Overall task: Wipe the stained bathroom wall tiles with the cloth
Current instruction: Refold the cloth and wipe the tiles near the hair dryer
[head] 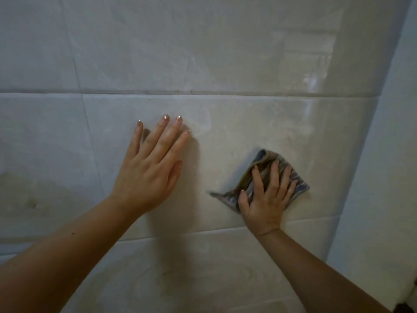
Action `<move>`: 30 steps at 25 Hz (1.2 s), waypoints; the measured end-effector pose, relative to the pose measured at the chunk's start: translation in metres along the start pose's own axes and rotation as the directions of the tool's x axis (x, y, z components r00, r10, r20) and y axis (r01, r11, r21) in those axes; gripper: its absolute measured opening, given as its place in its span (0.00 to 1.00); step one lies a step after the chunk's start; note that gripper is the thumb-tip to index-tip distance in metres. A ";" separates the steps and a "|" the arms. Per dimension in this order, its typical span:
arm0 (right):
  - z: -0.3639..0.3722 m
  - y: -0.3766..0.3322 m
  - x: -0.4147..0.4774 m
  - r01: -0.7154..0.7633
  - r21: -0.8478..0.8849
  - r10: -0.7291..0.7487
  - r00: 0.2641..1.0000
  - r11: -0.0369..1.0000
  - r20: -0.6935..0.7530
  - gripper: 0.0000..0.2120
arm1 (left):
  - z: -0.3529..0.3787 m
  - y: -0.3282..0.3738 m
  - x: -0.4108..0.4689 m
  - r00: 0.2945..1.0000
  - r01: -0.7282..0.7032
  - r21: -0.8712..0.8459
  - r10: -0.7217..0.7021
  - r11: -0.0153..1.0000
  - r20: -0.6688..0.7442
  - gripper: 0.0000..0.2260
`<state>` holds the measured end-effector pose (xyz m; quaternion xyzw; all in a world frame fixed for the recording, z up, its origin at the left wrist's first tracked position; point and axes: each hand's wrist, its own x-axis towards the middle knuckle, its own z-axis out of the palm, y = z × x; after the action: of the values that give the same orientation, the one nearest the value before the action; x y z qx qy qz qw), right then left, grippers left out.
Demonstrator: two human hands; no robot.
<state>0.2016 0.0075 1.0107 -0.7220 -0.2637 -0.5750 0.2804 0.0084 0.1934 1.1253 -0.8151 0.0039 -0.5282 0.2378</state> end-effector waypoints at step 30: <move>0.011 -0.399 0.046 0.233 -0.021 -0.233 0.972 0.972 0.004 0.32 | -0.125 -0.291 -0.180 0.997 0.035 0.055 -0.039 0.998 0.068 0.27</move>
<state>-0.0624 0.2981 1.0941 -0.6895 -0.3406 -0.6061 0.2028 -0.2499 0.4498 1.1259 -0.8261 -0.0336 -0.5039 0.2500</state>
